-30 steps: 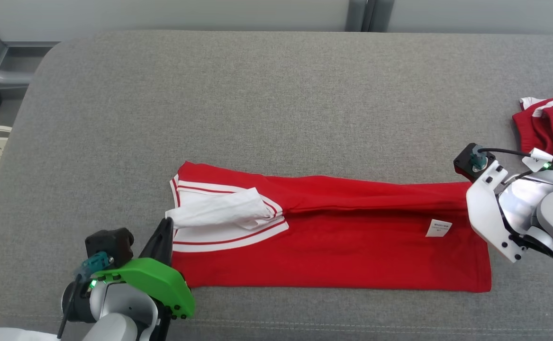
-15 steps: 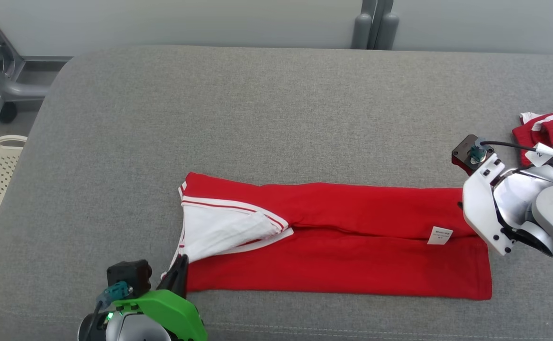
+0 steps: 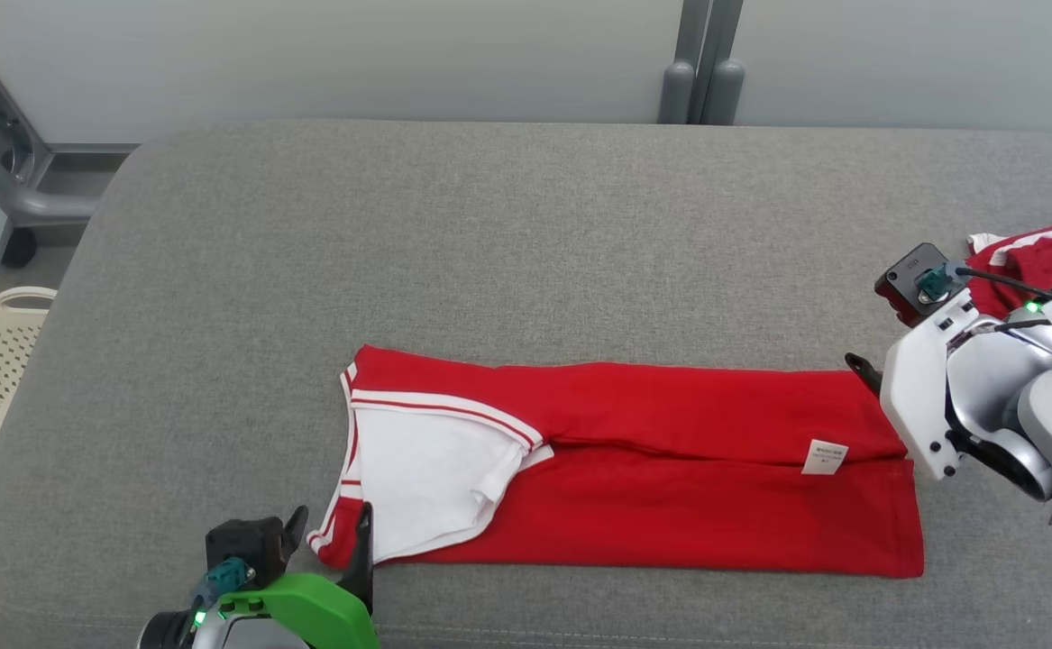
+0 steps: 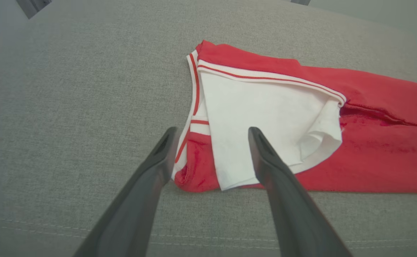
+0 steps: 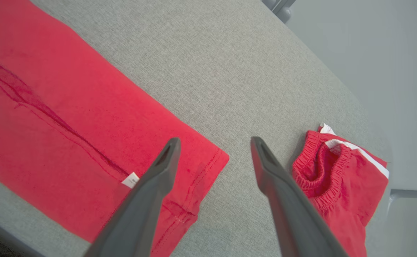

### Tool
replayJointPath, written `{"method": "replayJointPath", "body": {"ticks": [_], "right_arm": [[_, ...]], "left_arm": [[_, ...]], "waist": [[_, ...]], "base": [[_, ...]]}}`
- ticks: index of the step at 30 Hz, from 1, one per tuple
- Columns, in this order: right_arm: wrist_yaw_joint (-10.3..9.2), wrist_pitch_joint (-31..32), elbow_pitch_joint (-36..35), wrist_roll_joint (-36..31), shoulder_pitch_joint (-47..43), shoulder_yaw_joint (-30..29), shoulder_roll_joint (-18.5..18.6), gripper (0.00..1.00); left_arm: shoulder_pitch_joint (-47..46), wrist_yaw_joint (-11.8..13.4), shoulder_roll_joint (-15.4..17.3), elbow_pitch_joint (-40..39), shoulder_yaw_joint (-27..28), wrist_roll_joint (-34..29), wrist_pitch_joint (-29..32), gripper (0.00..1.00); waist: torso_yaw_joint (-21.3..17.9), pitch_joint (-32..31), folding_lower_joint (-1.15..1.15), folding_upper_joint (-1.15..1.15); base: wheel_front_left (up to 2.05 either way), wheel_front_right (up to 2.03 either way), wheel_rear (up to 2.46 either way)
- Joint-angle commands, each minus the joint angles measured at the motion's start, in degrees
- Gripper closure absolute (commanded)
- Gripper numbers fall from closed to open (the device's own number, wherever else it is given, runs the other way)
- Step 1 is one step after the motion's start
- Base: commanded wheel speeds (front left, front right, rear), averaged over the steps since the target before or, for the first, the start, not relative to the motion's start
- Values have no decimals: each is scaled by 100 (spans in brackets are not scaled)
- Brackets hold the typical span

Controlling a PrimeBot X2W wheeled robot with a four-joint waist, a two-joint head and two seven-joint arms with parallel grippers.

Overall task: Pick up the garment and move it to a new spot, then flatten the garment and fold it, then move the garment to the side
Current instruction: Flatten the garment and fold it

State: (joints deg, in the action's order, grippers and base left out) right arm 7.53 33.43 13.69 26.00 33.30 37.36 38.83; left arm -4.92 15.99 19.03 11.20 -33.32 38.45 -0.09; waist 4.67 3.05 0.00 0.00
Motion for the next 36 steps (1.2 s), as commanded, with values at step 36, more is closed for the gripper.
{"method": "replayJointPath", "body": {"ticks": [36], "right_arm": [[-7, -3638, -503, -1694, -3254, -4154, -3585, 0]], "left_arm": [[207, -533, -104, 444, 830, -217, -1416, 0]], "waist": [[-368, -921, 0, 0]], "base": [[0, 0, 0]]}}
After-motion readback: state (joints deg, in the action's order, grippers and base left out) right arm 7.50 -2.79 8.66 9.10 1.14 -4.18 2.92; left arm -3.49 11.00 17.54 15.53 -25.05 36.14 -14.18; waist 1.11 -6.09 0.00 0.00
